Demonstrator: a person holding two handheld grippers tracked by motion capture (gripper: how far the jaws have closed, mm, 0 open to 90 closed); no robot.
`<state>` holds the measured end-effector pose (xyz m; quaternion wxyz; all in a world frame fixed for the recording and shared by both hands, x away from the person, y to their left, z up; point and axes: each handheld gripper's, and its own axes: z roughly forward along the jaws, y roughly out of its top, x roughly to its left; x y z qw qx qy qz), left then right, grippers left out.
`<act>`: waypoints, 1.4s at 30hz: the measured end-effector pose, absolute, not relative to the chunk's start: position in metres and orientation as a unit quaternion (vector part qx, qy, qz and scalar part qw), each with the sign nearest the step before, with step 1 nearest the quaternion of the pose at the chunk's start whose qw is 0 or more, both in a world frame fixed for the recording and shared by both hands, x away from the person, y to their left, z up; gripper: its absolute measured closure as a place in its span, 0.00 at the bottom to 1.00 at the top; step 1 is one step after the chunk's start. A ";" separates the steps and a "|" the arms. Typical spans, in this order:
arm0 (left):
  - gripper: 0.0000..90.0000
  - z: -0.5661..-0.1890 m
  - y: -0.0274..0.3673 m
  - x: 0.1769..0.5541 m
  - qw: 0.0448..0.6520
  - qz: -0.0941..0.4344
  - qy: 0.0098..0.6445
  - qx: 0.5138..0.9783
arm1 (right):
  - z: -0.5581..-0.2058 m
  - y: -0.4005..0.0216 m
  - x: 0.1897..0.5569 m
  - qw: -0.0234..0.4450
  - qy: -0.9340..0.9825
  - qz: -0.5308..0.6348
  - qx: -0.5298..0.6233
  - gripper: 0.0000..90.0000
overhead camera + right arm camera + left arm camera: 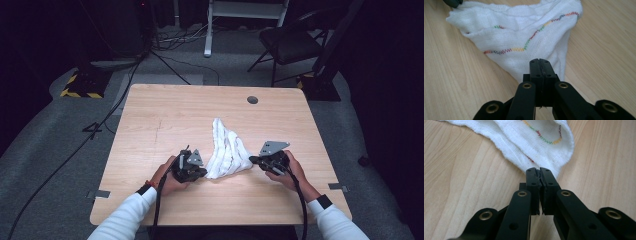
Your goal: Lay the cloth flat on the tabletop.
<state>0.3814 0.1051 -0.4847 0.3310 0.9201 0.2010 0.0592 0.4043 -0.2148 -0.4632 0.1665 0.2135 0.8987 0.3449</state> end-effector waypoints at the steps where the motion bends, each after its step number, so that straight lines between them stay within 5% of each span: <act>1: 0.96 -0.484 0.106 0.380 0.329 0.059 0.200 0.921 | -0.464 -0.216 0.402 0.163 0.900 0.343 0.213 1.00; 7: 0.95 -0.485 0.108 0.375 0.330 0.059 0.203 0.920 | -0.467 -0.227 0.391 0.140 0.906 0.339 0.213 0.97; 18: 0.95 -0.487 0.105 0.376 0.328 0.055 0.205 0.920 | -0.453 -0.217 0.386 0.155 0.877 0.401 0.213 0.67; 42: 0.94 -0.487 0.102 0.376 0.329 0.053 0.200 0.921 | -0.460 -0.125 0.350 0.105 0.901 0.416 0.062 0.66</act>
